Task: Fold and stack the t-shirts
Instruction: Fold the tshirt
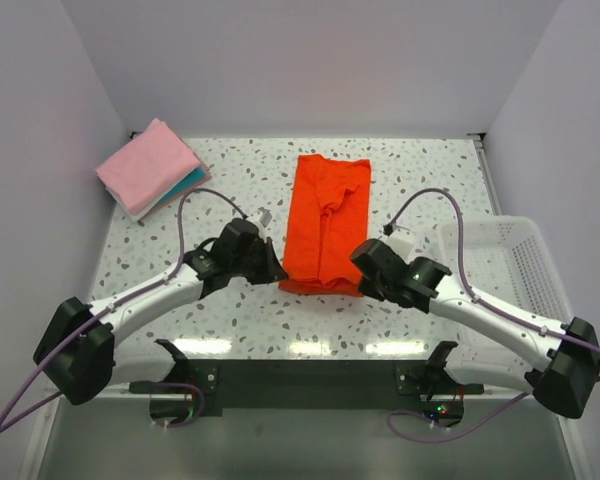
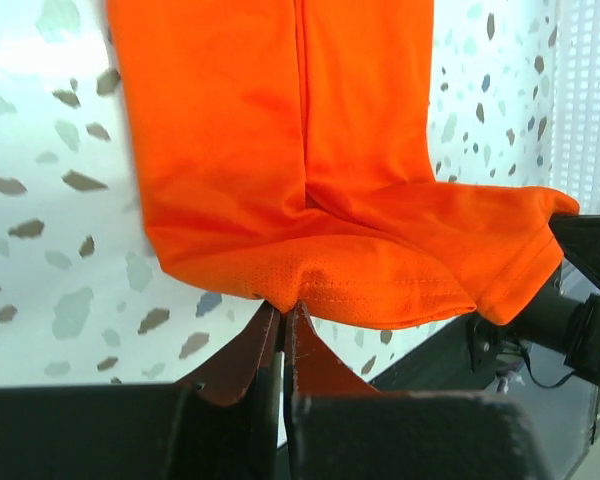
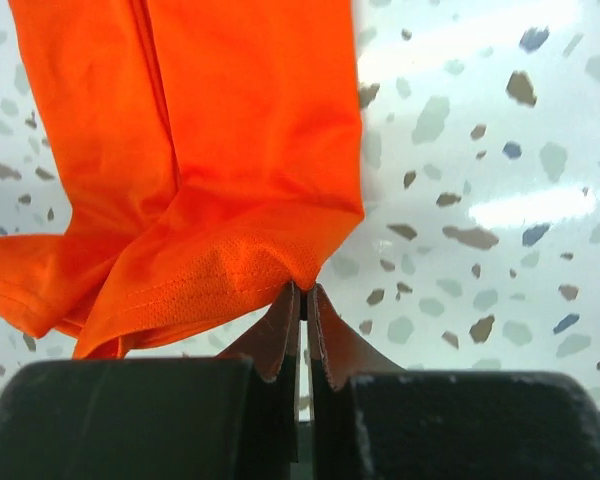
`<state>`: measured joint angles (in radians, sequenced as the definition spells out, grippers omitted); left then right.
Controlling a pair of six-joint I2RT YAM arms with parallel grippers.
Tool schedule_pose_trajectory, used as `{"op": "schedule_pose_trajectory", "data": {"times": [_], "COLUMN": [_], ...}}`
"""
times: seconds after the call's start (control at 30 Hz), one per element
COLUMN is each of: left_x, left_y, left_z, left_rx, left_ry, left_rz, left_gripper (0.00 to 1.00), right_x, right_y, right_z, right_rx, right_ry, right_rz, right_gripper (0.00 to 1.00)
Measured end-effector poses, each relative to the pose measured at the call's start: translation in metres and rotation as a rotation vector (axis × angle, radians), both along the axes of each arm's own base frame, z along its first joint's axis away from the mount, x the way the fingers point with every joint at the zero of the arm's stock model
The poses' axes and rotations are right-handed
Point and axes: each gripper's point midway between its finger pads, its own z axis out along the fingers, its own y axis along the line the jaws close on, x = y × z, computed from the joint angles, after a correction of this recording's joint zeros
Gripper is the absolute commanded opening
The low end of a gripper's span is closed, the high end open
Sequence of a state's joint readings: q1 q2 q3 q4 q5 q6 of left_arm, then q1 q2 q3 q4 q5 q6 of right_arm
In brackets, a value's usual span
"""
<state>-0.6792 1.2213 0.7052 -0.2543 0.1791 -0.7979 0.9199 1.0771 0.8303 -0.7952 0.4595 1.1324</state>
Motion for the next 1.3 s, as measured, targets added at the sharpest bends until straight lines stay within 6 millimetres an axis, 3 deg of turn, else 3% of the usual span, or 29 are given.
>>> {"op": "schedule_pose_trajectory", "data": {"times": [0.37,0.83,1.3], "left_x": [0.071,0.161,0.223], "left_y": [-0.011,-0.027,-0.025], "left_z": [0.000,-0.005,-0.022], "left_rx": [-0.006,-0.054,-0.089], "left_ry": [-0.030,-0.041,-0.023], "left_rz": [0.037,0.064,0.095], "left_gripper": [0.00,0.00,0.00], "right_x": [0.074,0.161,0.225], "right_y": [-0.011,-0.029,-0.031], "right_z": [0.007,-0.007,-0.022], "right_rx": [-0.104,-0.136,-0.125], "right_ry": [0.006,0.048,0.070], "right_rz": [0.009,0.030,0.056], "right_gripper": [0.00,0.00,0.00]}}
